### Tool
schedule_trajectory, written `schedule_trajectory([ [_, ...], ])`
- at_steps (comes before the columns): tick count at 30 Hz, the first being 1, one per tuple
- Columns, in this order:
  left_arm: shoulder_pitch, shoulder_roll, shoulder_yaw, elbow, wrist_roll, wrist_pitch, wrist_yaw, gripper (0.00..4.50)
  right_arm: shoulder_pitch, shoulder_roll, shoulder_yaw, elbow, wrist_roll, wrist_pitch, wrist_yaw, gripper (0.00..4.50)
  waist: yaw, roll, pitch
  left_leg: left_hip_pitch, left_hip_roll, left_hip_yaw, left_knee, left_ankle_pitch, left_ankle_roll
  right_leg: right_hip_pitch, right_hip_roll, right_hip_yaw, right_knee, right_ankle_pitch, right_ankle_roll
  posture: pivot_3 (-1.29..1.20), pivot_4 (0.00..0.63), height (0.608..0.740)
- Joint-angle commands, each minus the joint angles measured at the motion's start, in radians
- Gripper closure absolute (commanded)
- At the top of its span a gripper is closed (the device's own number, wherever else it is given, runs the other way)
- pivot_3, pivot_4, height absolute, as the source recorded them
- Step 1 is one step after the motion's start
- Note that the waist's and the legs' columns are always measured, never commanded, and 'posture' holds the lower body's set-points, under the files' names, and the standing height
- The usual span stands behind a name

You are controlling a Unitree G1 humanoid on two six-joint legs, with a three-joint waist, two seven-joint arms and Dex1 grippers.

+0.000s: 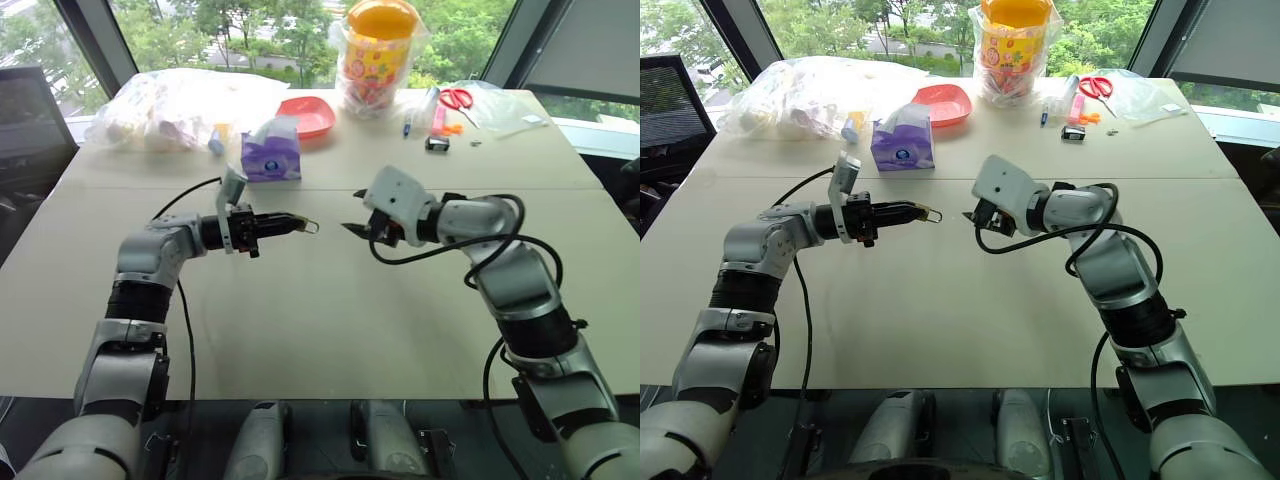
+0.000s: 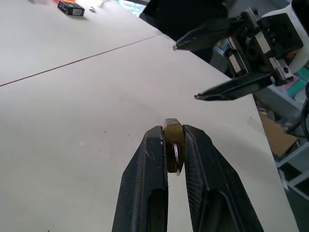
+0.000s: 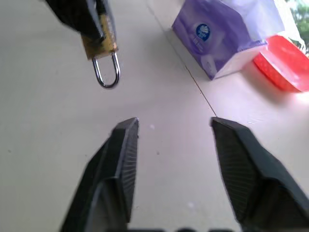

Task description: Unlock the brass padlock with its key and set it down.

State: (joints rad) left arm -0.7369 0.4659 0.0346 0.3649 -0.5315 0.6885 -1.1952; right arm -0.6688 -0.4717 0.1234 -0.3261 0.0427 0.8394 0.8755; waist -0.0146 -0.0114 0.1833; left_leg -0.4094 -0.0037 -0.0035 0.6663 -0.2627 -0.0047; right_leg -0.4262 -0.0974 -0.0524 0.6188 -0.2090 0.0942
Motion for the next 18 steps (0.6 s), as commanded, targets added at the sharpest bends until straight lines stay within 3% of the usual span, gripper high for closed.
schedule_trajectory([
  [1, -0.020, -0.019, 0.080, -0.055, -0.107, 0.070, 0.008, 4.25, -0.017, 0.048, -0.081, -0.134, 0.168, 0.233, 0.000, 3.95, 0.001, 0.000, 0.000, 0.000, 0.001, 0.000, 0.000, 0.000, 0.000, 0.000, 0.000, 0.000, 0.000, 0.000, 0.000, 0.00, 0.150, 0.740],
  [7, -0.022, -0.047, 0.125, -0.098, -0.200, 0.164, 0.044, 4.25, -0.036, 0.121, -0.121, -0.181, 0.270, 0.340, -0.102, 3.95, 0.002, 0.000, 0.000, 0.000, 0.000, -0.001, 0.000, 0.000, 0.000, 0.000, 0.000, 0.000, 0.000, 0.000, 0.000, 0.00, 0.150, 0.740],
  [18, 0.002, -0.032, 0.101, -0.151, -0.220, 0.201, 0.034, 4.25, -0.075, 0.118, -0.123, -0.150, 0.364, 0.333, -0.205, 3.95, 0.002, 0.000, 0.000, 0.000, 0.000, 0.000, 0.000, 0.000, 0.000, 0.000, 0.000, 0.000, 0.000, 0.000, 0.000, 0.00, 0.150, 0.740],
])
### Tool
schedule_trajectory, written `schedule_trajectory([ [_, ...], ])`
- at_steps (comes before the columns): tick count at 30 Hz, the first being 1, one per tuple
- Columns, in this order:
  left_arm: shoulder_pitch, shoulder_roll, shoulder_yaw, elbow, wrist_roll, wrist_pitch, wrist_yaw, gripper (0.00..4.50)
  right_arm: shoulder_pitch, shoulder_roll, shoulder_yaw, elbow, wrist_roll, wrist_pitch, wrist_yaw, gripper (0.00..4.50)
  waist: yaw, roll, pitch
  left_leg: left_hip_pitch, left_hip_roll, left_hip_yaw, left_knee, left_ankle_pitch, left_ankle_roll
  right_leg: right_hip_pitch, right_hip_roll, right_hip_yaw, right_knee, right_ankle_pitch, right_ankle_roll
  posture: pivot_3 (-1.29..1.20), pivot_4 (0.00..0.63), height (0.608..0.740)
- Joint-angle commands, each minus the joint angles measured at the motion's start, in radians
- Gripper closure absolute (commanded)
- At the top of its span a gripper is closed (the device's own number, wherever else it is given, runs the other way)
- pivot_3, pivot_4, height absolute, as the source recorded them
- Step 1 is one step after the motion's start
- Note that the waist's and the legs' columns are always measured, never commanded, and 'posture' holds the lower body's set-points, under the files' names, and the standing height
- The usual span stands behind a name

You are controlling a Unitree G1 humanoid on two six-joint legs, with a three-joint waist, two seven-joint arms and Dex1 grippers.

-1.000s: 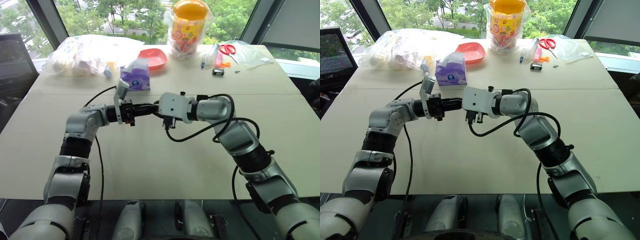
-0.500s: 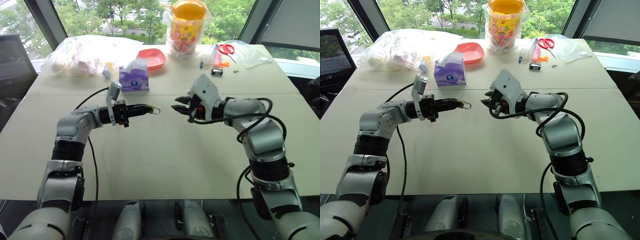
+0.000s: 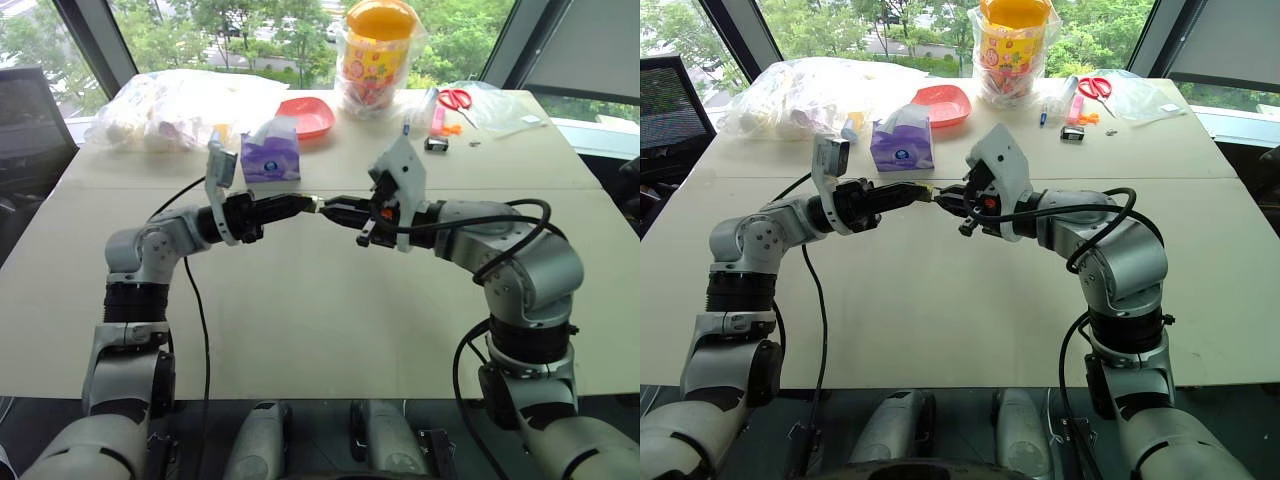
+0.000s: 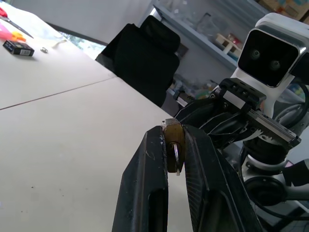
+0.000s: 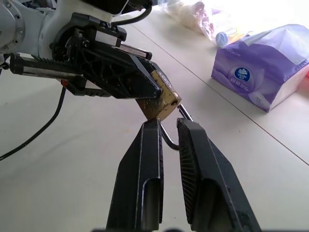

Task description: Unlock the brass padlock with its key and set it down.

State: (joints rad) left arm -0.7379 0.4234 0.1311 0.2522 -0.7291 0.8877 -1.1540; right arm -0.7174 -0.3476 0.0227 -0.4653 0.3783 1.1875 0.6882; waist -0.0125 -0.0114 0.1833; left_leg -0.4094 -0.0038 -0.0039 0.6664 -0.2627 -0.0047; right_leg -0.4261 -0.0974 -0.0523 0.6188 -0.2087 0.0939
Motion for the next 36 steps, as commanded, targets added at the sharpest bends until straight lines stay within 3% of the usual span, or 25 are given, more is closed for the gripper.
schedule_trajectory([
  [1, 0.003, 0.010, 0.006, -0.039, -0.027, 0.005, -0.008, 4.25, -0.026, -0.009, -0.016, -0.005, 0.032, -0.020, -0.022, 3.95, 0.000, 0.000, 0.000, 0.000, 0.000, 0.000, 0.000, 0.000, 0.000, 0.000, 0.000, 0.000, 0.000, 0.000, 0.000, 0.00, 0.150, 0.740],
  [20, 0.008, 0.016, 0.019, -0.072, -0.064, 0.024, 0.005, 4.25, 0.021, -0.067, 0.055, 0.058, 0.115, -0.009, -0.036, 3.95, 0.000, 0.000, 0.000, 0.000, 0.000, 0.000, 0.000, 0.000, 0.000, 0.000, 0.000, 0.000, -0.001, 0.000, 0.000, 0.00, 0.150, 0.740],
  [27, 0.016, 0.015, 0.013, -0.040, -0.036, 0.006, 0.029, 4.25, 0.117, -0.260, 0.137, 0.106, -0.018, -0.169, -0.025, 3.95, 0.006, 0.000, 0.000, -0.001, 0.000, 0.000, 0.000, 0.000, 0.000, 0.000, 0.000, 0.000, -0.003, 0.000, 0.000, 0.00, 0.150, 0.740],
  [30, 0.038, -0.019, -0.015, 0.004, 0.004, -0.014, 0.084, 4.25, 0.181, -0.385, 0.157, 0.077, -0.052, -0.233, 0.030, 3.95, 0.003, -0.001, 0.000, -0.001, -0.001, 0.001, 0.000, 0.000, 0.000, 0.001, 0.000, 0.000, -0.004, 0.000, 0.000, 0.00, 0.150, 0.740],
  [36, 0.052, -0.121, -0.050, 0.155, 0.065, 0.004, 0.193, 4.25, 0.223, -0.507, 0.127, 0.010, -0.047, -0.260, 0.085, 3.95, 0.003, -0.002, 0.001, -0.001, 0.000, 0.000, 0.000, 0.000, 0.000, 0.001, 0.000, 0.000, -0.004, 0.000, 0.000, 0.00, 0.150, 0.740],
])
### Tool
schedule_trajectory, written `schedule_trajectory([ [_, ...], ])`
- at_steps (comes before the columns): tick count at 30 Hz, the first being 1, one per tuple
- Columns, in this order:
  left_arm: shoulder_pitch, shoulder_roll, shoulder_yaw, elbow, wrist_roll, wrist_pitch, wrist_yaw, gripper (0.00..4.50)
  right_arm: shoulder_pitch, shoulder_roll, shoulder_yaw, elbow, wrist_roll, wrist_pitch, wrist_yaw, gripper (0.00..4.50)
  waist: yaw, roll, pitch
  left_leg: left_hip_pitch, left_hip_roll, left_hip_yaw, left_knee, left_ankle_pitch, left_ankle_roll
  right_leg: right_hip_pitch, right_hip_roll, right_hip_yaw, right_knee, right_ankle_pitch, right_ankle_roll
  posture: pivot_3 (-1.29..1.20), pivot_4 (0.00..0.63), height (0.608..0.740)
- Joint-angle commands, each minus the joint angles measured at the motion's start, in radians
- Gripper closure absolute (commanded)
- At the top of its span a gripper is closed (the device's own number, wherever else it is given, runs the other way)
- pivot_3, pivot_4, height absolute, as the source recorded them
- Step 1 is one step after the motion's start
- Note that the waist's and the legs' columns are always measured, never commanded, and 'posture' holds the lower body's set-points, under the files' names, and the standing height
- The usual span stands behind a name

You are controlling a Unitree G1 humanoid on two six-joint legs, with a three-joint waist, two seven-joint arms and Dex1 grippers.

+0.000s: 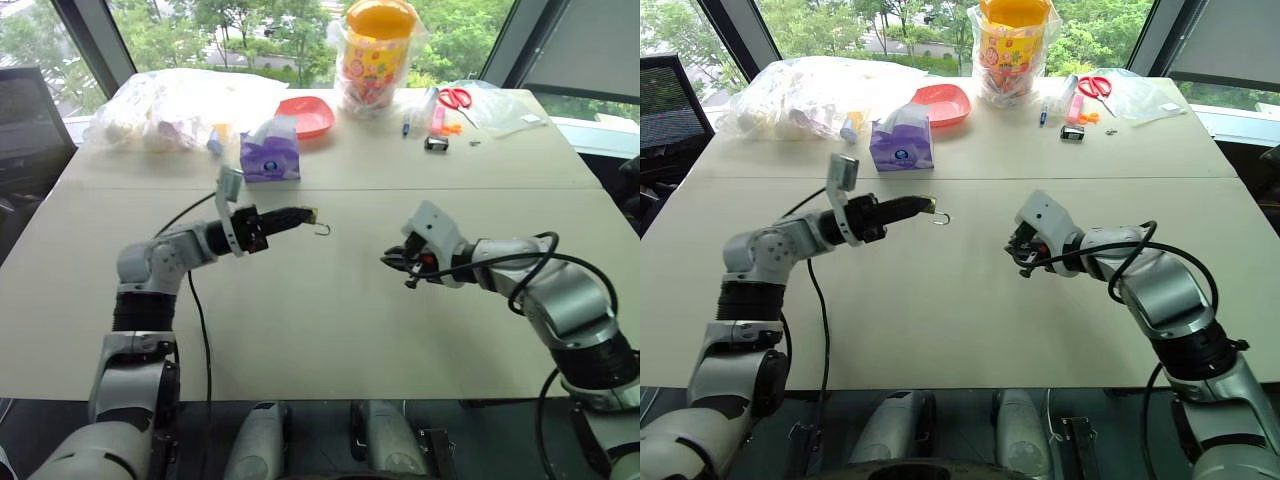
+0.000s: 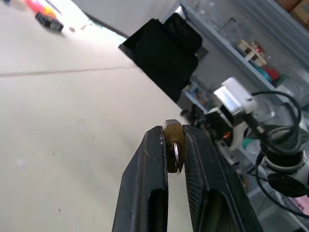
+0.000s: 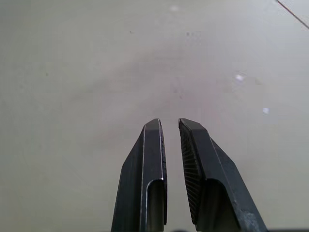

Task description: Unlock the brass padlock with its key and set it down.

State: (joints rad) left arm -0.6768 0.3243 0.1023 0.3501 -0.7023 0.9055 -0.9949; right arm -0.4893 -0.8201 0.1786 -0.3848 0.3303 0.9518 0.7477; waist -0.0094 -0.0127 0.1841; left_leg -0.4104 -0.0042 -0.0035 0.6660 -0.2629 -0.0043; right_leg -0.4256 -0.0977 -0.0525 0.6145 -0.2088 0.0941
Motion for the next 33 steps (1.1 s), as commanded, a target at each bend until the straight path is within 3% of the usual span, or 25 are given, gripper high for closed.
schedule_trajectory([
  [1, -0.005, -0.029, -0.042, 0.076, 0.060, -0.031, 0.029, 4.25, -0.005, -0.044, -0.028, -0.082, 0.001, -0.025, 0.031, 3.95, -0.002, 0.000, 0.000, 0.000, 0.000, 0.000, 0.000, 0.000, 0.000, 0.000, 0.000, 0.000, 0.000, 0.000, 0.000, 0.00, 0.150, 0.740],
  [6, -0.065, -0.097, -0.050, 0.285, 0.128, -0.087, 0.066, 4.25, -0.010, -0.041, 0.006, -0.147, -0.008, -0.016, 0.024, 3.95, 0.003, -0.001, 0.001, 0.000, 0.000, 0.000, 0.000, 0.000, 0.000, 0.000, 0.000, 0.000, 0.000, 0.000, 0.000, 0.00, 0.150, 0.740],
  [11, -0.095, -0.106, -0.062, 0.366, 0.173, -0.118, 0.051, 4.25, -0.010, -0.018, 0.010, -0.165, -0.006, 0.000, 0.005, 3.95, 0.020, -0.001, 0.000, 0.000, 0.000, 0.000, 0.001, 0.000, 0.000, 0.001, 0.000, 0.000, 0.000, 0.000, 0.000, 0.00, 0.150, 0.740],
  [18, -0.072, -0.061, -0.076, 0.309, 0.218, -0.126, 0.047, 1.65, -0.014, -0.005, 0.016, -0.149, -0.006, -0.002, -0.003, 4.01, 0.021, -0.001, 0.000, 0.000, 0.001, 0.000, 0.001, 0.000, 0.000, 0.000, 0.000, 0.000, 0.000, 0.000, -0.001, 0.00, 0.150, 0.740],
  [19, -0.059, -0.044, -0.080, 0.279, 0.238, -0.159, 0.056, 1.34, -0.011, -0.004, 0.015, -0.148, -0.006, -0.003, -0.003, 4.01, 0.020, -0.001, 0.000, 0.000, 0.001, 0.000, 0.001, 0.000, 0.000, 0.000, 0.000, 0.000, 0.000, 0.000, -0.001, 0.00, 0.150, 0.740],
  [23, 0.021, 0.072, -0.122, 0.054, 0.334, -0.262, 0.092, 1.34, 0.019, -0.014, -0.001, -0.144, -0.005, -0.005, -0.002, 4.01, 0.004, -0.001, 0.000, 0.002, 0.003, 0.000, 0.001, 0.000, 0.000, 0.000, 0.001, 0.000, 0.000, 0.001, -0.004, 0.00, 0.150, 0.740],
  [30, 0.199, 0.206, 0.047, -0.450, 0.176, -0.099, 0.170, 1.34, 0.086, -0.002, -0.031, -0.127, -0.006, -0.028, -0.023, 4.01, 0.002, -0.001, 0.001, 0.000, 0.005, 0.000, 0.000, 0.000, 0.000, -0.001, -0.001, 0.000, -0.001, 0.000, -0.006, 0.00, 0.150, 0.740],
  [33, 0.301, 0.227, 0.160, -0.629, 0.121, -0.027, 0.268, 1.34, 0.111, 0.060, -0.068, -0.100, -0.009, -0.074, -0.073, 4.01, 0.002, -0.001, 0.001, 0.000, 0.004, 0.000, 0.000, 0.000, 0.000, 0.000, -0.002, 0.001, -0.003, 0.000, -0.006, 0.00, 0.150, 0.740],
])
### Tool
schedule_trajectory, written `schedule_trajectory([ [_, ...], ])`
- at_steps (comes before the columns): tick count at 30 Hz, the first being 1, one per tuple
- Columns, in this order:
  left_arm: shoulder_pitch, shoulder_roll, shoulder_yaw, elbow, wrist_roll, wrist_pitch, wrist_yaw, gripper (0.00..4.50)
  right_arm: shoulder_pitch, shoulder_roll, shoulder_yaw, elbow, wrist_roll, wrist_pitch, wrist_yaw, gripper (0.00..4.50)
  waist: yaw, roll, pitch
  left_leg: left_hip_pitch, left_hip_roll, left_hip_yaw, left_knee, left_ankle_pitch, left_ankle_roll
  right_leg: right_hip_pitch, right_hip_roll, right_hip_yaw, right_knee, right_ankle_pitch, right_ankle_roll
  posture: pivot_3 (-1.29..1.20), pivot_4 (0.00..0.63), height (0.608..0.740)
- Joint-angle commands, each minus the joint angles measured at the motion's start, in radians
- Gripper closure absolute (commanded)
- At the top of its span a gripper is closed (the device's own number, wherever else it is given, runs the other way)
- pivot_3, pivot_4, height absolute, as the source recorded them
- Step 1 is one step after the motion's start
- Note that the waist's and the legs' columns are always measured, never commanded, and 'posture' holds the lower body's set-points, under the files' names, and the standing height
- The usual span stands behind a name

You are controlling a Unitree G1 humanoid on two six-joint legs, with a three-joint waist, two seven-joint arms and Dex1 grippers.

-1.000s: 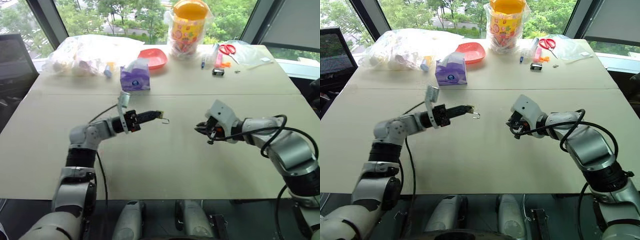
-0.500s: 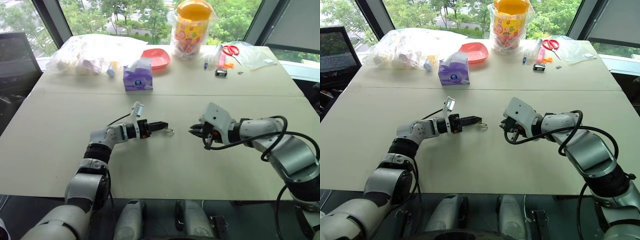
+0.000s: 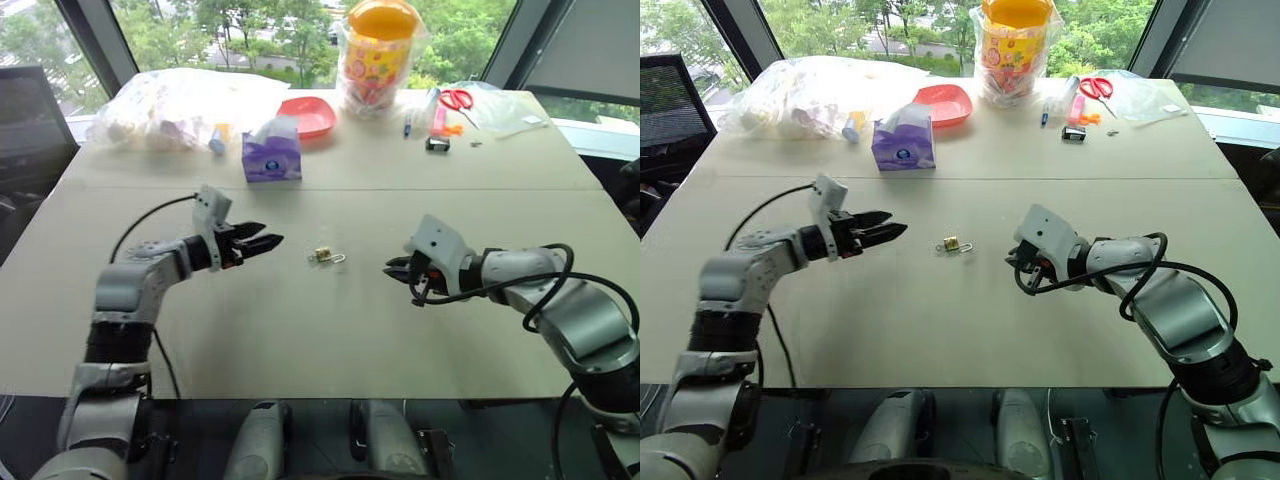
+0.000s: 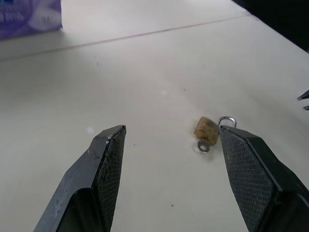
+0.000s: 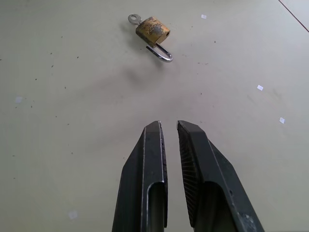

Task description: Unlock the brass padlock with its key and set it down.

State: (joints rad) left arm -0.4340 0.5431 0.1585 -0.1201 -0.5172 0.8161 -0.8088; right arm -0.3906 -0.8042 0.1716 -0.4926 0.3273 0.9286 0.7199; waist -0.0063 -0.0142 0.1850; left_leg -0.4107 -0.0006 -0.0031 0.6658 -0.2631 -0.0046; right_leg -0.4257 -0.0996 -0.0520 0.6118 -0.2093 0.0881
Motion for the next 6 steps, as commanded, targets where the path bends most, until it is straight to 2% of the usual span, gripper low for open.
schedule_trajectory([
  [1, 0.086, -0.008, 0.156, -0.203, -0.089, 0.091, 0.137, 1.34, 0.017, 0.076, -0.087, 0.015, -0.002, -0.062, -0.073, 4.01, -0.001, 0.000, 0.000, 0.000, 0.000, 0.000, 0.000, 0.000, 0.000, 0.000, 0.000, 0.000, 0.000, 0.000, 0.000, 0.00, 0.150, 0.740],
  [6, 0.235, -0.077, 0.280, -0.368, -0.145, 0.140, 0.307, 1.34, 0.027, 0.214, -0.184, 0.038, 0.024, -0.077, -0.177, 4.01, 0.000, -0.001, 0.000, 0.001, 0.000, -0.001, 0.000, 0.000, 0.000, 0.001, 0.001, 0.000, 0.001, 0.000, 0.000, 0.00, 0.150, 0.740],
])
